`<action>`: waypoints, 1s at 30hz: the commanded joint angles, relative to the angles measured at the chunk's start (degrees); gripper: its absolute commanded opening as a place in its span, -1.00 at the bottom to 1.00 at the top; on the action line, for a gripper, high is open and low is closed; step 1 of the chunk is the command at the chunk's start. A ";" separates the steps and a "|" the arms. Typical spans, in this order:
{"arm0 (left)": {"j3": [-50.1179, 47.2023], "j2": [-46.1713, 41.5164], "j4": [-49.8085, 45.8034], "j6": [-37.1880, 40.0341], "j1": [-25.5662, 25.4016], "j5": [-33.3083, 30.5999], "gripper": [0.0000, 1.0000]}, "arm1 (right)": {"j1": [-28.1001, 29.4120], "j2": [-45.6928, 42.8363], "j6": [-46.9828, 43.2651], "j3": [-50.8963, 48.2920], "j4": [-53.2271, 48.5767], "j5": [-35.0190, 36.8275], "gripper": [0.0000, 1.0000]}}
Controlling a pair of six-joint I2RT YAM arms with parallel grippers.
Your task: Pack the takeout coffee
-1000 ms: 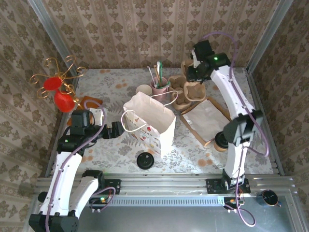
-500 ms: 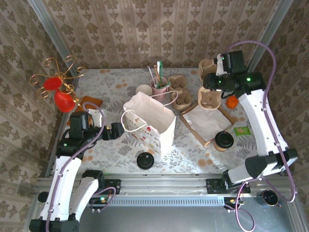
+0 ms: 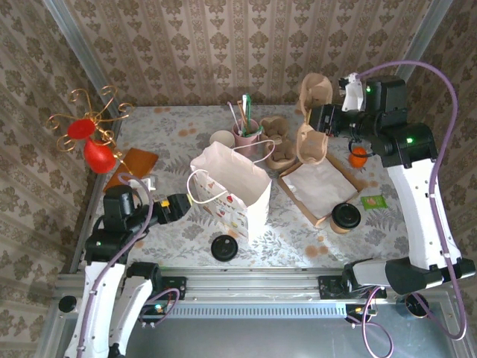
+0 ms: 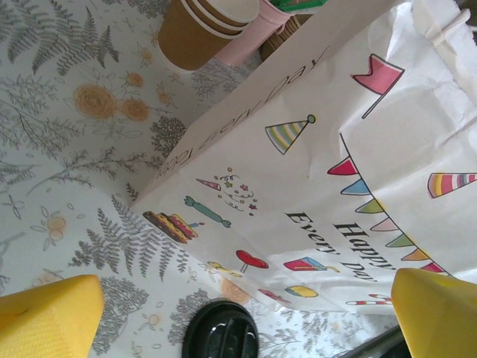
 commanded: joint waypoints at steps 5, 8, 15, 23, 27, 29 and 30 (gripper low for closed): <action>-2.39 -6.59 0.36 -11.09 0.35 1.53 1.00 | 5.91 5.21 4.05 5.05 7.64 -16.85 -0.24; -2.20 -8.70 0.88 -11.84 0.41 1.64 0.96 | 9.65 8.79 3.24 7.68 9.25 -20.36 -0.24; -2.41 -15.06 2.13 -13.86 0.41 3.81 0.95 | 14.79 16.92 5.09 11.05 14.28 -31.86 -0.24; -0.75 -16.56 9.99 -16.68 0.42 11.99 0.96 | 16.22 23.74 2.54 13.52 12.25 -38.94 -0.24; -0.69 -13.84 17.54 -19.89 0.43 15.59 0.97 | 16.42 25.52 -0.54 14.69 8.37 -38.80 -0.24; -0.02 -10.48 20.77 -20.24 0.35 17.28 0.95 | 16.50 26.76 -1.58 15.21 6.41 -39.35 -0.23; 0.43 -8.83 21.85 -20.19 0.35 17.82 0.93 | 16.63 27.39 -2.59 15.77 5.13 -39.37 -0.24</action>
